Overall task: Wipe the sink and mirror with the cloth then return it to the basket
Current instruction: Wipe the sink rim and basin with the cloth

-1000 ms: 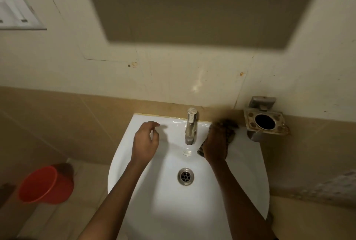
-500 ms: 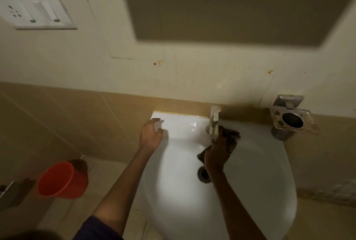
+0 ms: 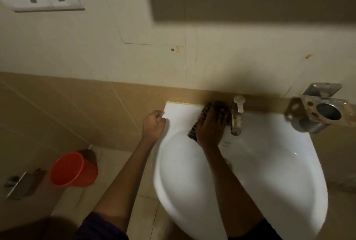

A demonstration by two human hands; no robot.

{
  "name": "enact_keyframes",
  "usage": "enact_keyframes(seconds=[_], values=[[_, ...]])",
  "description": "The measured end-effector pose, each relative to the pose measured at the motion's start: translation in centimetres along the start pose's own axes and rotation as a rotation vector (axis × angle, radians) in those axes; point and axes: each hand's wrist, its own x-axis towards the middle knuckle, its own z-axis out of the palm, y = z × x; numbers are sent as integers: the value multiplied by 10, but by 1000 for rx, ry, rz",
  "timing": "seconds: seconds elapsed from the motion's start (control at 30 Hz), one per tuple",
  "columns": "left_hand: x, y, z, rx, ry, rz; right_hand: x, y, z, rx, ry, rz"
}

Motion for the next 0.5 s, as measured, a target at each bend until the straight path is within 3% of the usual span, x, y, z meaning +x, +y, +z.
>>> enact_keyframes(seconds=[0.17, 0.4, 0.5], values=[[6, -3, 8, -52, 19, -55, -3, -37, 14, -10, -100, 35], [11, -2, 4, -262, 63, -145, -48, -89, 22, -27, -371, -309], [7, -1, -5, -153, 10, -165, -72, -104, 15, -43, -519, -327]])
